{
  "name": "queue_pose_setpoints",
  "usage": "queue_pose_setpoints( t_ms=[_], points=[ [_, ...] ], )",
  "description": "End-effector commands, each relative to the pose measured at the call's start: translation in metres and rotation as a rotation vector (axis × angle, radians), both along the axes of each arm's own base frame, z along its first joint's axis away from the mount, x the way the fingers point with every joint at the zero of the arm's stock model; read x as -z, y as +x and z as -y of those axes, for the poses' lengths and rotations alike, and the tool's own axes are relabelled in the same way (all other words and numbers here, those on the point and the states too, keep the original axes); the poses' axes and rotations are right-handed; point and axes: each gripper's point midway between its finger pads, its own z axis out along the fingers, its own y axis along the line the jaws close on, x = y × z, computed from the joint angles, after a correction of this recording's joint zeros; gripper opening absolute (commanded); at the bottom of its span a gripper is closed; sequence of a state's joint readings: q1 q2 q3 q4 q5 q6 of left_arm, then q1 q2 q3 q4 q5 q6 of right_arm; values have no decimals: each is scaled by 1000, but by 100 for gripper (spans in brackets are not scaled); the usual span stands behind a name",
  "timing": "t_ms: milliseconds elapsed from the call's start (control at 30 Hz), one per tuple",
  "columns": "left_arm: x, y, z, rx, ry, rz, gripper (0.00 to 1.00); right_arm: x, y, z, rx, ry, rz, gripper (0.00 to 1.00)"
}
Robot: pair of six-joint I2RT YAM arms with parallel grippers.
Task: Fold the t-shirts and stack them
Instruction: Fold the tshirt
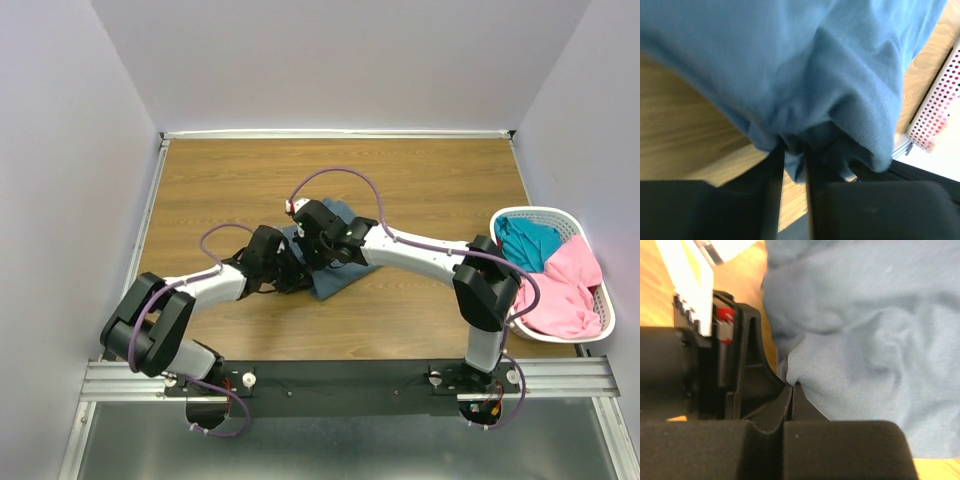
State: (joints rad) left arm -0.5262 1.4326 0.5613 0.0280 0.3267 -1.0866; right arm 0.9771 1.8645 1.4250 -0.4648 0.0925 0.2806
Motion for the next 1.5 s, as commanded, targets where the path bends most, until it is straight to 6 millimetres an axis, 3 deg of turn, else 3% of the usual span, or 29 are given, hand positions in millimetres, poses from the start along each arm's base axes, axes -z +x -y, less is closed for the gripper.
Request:
queue_pose_setpoints(
  t_ms=[0, 100, 167, 367, 600, 767, 1300, 1400, 1467],
  points=[
    [-20, 4, -2, -46, -20, 58, 37, 4, -19, -3, -37, 38, -75, 1],
    [-31, 8, -13, -89, 16, 98, 53, 12, -21, 0, -31, 23, -88, 1],
    [-36, 8, -21, -113, 29, 108, 55, 14, -20, 0, -27, 21, -91, 1],
    [-52, 20, -59, -246, 83, 179, 52, 11, -17, -6, -26, 33, -86, 1],
    [-34, 45, -91, -311, 165, 177, 41, 11, -15, -8, -33, 34, -82, 1],
    [-27, 62, -86, -269, 198, 160, 31, 11, -19, -13, -56, 48, -104, 1],
    [-17, 75, -77, -276, 163, 140, 34, 11, -17, -20, -67, 57, -107, 1],
    [-17, 77, -76, -277, 158, 146, 31, 10, -17, -22, -71, 60, -106, 1],
    [-21, 82, -77, -285, 169, 165, 20, 11, -19, -24, -84, 64, -118, 1]
  ],
)
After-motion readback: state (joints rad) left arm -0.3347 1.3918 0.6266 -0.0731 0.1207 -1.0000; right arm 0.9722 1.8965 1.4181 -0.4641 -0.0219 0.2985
